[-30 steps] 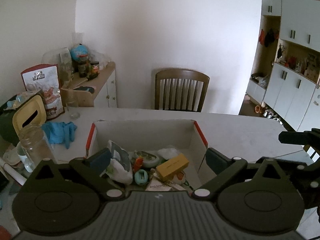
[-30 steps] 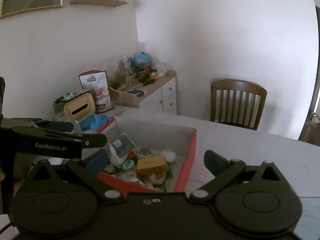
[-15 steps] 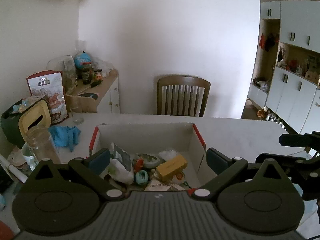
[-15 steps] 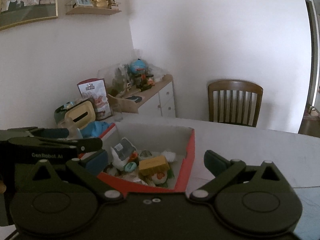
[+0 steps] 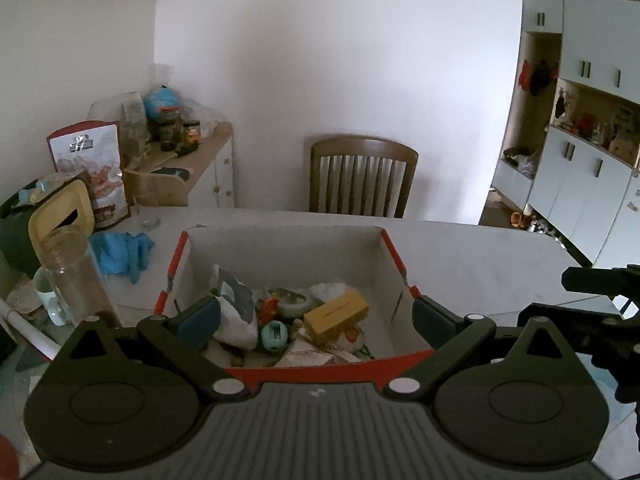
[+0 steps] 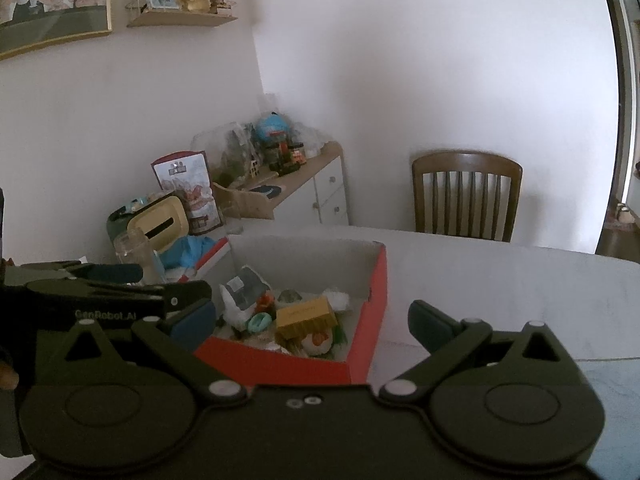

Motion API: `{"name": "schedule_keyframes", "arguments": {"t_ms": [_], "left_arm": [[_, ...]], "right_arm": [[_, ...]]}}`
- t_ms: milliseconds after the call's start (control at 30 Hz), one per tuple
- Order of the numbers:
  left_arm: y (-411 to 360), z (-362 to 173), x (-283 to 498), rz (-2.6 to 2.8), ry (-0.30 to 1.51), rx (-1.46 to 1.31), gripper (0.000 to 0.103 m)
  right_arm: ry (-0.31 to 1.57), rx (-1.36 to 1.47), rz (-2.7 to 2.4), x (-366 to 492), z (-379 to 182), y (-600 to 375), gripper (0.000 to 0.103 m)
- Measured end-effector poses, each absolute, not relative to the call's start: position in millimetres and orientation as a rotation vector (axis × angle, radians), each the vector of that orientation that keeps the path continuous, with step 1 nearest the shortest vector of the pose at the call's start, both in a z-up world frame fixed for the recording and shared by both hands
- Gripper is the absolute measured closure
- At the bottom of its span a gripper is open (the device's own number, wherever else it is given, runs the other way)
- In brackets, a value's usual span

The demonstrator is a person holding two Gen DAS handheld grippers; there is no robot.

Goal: Organize objects
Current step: 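Withdraw both grippers from the box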

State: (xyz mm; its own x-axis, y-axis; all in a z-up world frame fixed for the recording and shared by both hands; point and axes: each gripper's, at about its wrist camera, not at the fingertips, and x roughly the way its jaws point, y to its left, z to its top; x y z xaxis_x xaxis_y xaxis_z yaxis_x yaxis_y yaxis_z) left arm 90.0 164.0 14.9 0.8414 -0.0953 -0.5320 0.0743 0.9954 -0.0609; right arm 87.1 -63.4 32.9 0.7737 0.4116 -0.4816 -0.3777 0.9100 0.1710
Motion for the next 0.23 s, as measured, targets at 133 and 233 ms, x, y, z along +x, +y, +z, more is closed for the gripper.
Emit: {"name": "schedule_keyframes", "arguments": {"t_ms": [133,233], "left_arm": [[160.3,14.2,88.9,-0.088,0.559,-0.023,0.000],[158.5,14.6,88.9,-0.091,0.562,-0.026,0.000]], "right_arm": [[0.538,0.067,0.420,84.7,30.9,-64.5,0.001],[0.542,0.066,0.407,83.8,29.0,-66.7,0.001]]}}
